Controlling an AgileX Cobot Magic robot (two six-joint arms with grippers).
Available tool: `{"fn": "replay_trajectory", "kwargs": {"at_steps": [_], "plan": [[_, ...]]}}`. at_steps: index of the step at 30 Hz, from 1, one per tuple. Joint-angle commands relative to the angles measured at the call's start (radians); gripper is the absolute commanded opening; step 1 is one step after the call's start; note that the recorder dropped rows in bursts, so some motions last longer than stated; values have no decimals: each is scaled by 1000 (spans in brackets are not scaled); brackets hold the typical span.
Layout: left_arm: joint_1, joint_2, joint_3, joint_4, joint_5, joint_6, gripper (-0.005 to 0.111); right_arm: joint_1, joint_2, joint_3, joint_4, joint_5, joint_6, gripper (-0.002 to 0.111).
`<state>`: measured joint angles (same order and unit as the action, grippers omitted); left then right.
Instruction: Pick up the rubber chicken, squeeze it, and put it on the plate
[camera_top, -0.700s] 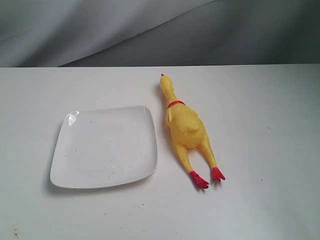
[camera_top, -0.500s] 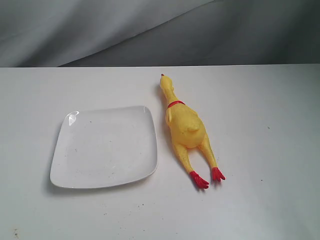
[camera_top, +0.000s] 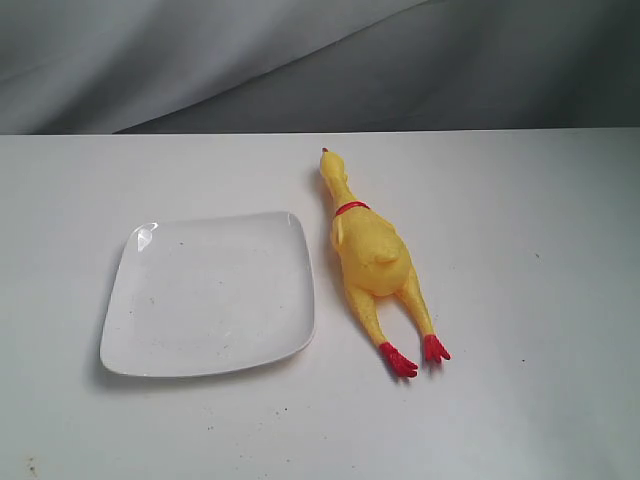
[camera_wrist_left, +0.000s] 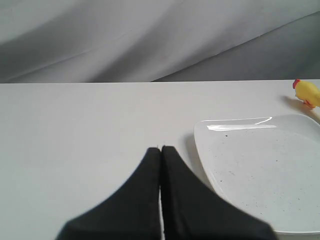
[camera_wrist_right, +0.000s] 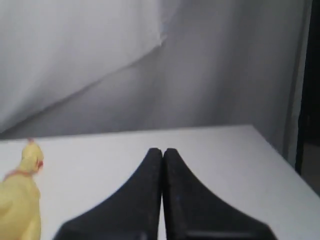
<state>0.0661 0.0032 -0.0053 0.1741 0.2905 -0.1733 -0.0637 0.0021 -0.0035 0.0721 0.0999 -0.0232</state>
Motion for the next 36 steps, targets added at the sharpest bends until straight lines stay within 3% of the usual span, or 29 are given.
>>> {"fn": "replay_trajectory", "kwargs": {"at_steps": [1,5,11,13,15,17,21,29,33,36], "plan": [[5,-3,5,-9,-2,-6,1,-6,-2,4,54,-316,5,0],[5,-3,5,-9,-2,-6,1,-6,-2,4,73,-525,3,0],[5,-3,5,-9,-2,-6,1,-6,-2,4,73,-670,23,0],[5,-3,5,-9,-2,-6,1,-6,-2,4,73,-718,129,0],[5,-3,5,-9,-2,-6,1,-6,-2,4,73,-747,386,0],[5,-3,5,-9,-2,-6,1,-6,-2,4,75,-747,472,0],[5,-3,5,-9,-2,-6,1,-6,80,-118,-5,-534,470,0],[5,-3,5,-9,-2,-6,1,-5,503,-619,-286,59,456,0],[5,-3,5,-9,-2,-6,1,-5,700,-856,-258,357,201,0],[5,-3,5,-9,-2,-6,1,-5,821,-967,-27,470,-73,0]]}}
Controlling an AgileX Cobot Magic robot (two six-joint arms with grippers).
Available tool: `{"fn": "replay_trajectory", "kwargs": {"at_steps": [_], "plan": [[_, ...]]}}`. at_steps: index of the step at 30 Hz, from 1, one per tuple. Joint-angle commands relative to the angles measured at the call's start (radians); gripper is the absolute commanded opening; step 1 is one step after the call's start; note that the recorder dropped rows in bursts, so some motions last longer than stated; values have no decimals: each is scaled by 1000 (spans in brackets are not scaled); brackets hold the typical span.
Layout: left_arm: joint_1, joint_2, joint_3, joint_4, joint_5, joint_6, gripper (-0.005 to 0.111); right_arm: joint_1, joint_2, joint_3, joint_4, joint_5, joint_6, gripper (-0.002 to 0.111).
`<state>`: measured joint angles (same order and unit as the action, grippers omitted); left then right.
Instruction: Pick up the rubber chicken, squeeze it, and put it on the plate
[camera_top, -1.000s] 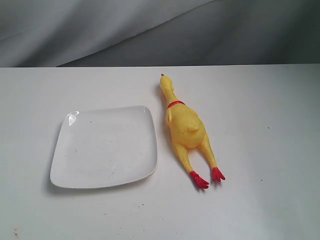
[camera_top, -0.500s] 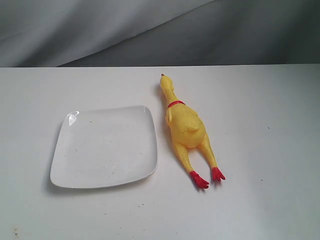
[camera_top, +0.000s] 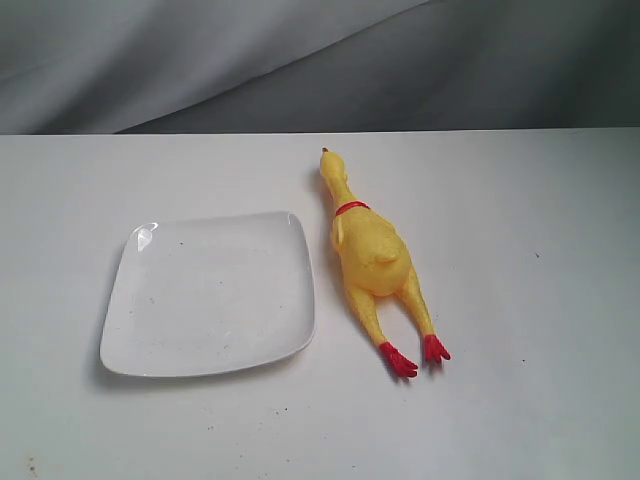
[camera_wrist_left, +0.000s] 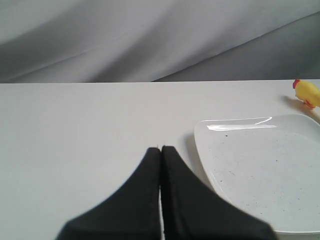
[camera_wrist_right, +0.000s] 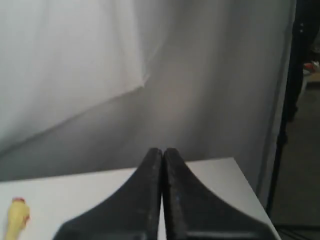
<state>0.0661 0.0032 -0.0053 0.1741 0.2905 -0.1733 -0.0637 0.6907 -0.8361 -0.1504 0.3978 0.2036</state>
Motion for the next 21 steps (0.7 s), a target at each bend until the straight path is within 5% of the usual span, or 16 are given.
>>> {"fn": "replay_trajectory", "kwargs": {"at_steps": [1,6,14,21], "plan": [[5,-3,5,-9,-2,-6,1,-5,173,-160,297,199,-413,0],[5,-3,5,-9,-2,-6,1,-5,362,-207,694,330,-889,0],[5,-3,5,-9,-2,-6,1,18,694,-207,756,376,-1007,1],[5,-3,5,-9,-2,-6,1,168,947,-207,743,309,-1043,37]]}}
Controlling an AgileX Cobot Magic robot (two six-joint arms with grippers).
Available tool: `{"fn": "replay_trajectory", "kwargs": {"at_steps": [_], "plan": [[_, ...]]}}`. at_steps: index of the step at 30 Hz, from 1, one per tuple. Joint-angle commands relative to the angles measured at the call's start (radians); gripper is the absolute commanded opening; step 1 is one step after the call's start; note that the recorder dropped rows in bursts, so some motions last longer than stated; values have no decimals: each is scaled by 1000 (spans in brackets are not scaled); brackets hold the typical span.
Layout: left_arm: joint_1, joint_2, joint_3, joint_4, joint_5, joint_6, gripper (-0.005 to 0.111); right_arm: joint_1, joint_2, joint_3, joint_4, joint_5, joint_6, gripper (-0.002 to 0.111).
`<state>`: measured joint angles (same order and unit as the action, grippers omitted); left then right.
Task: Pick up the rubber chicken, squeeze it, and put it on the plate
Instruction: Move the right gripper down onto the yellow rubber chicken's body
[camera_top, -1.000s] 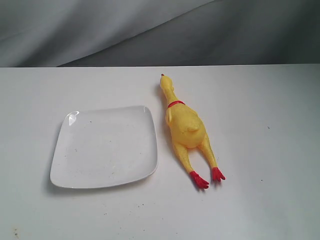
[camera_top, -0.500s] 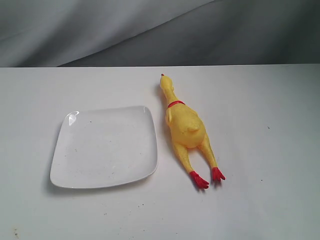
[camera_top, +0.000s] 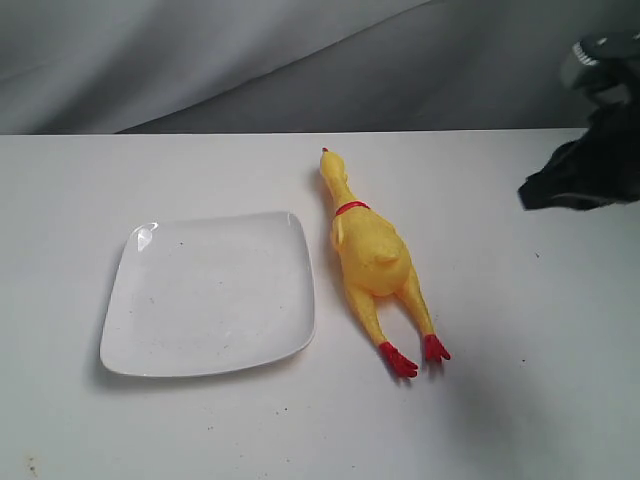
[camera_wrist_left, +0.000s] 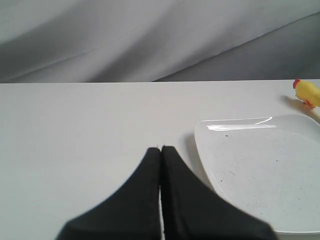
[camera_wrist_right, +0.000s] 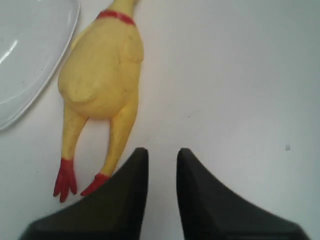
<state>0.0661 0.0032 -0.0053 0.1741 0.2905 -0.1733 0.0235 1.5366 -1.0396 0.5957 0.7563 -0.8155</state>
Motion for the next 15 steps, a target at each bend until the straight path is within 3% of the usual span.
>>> {"fn": "replay_trajectory", "kwargs": {"at_steps": [1,5,15], "plan": [[5,-3,5,-9,-2,-6,1,106,124,-4,-13,-77,-26,42],[5,-3,5,-9,-2,-6,1,222,221,-4,-104,-192,-23,58],[5,-3,5,-9,-2,-6,1,345,380,-4,-121,-342,-19,59]]}}
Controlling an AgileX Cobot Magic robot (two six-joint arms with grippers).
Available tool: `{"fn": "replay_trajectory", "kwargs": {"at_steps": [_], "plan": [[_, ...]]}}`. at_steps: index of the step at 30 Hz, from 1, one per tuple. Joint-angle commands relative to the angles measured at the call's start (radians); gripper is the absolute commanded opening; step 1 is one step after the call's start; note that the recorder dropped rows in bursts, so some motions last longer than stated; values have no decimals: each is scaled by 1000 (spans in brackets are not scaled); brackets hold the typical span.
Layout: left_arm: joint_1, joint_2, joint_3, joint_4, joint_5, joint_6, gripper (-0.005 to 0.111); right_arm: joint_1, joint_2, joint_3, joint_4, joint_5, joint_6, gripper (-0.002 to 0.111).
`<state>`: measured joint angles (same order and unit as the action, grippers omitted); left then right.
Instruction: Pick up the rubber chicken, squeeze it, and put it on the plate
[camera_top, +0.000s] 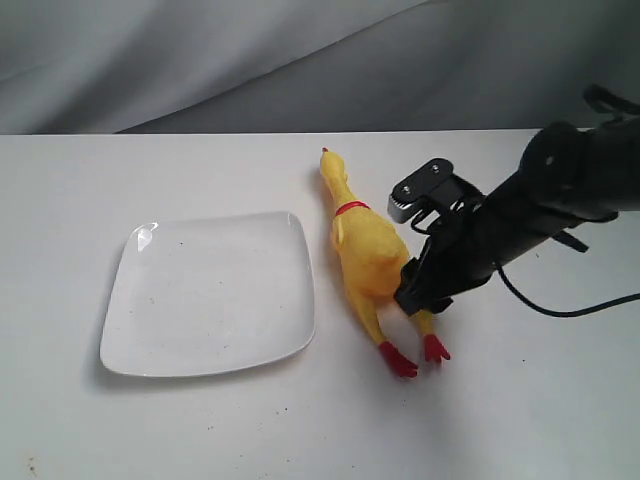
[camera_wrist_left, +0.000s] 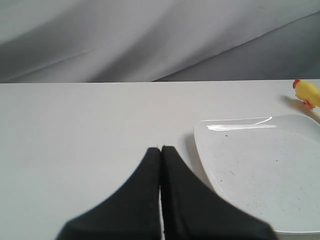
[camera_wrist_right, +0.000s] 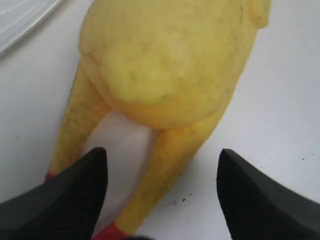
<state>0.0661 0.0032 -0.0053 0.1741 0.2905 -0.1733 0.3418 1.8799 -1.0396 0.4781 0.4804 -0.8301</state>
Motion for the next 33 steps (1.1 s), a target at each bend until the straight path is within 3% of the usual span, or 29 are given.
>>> {"fn": "replay_trajectory", "kwargs": {"at_steps": [1,4,9,12,13,22,33], "plan": [[5,-3,5,-9,-2,-6,1,33,47,-4,-4,-89,-2,59],[5,-3,5,-9,-2,-6,1,47,85,-4,6,-179,33,49],[5,-3,5,-9,-2,-6,1,47,129,-4,6,-163,50,28],[5,-3,5,-9,-2,-6,1,47,128,-4,-4,-145,50,4],[5,-3,5,-9,-2,-6,1,47,104,-4,-4,-127,50,0],[5,-3,5,-9,-2,-6,1,47,-378,-4,-4,55,56,0],[5,-3,5,-9,-2,-6,1,47,-766,-4,-4,464,-11,0]]}}
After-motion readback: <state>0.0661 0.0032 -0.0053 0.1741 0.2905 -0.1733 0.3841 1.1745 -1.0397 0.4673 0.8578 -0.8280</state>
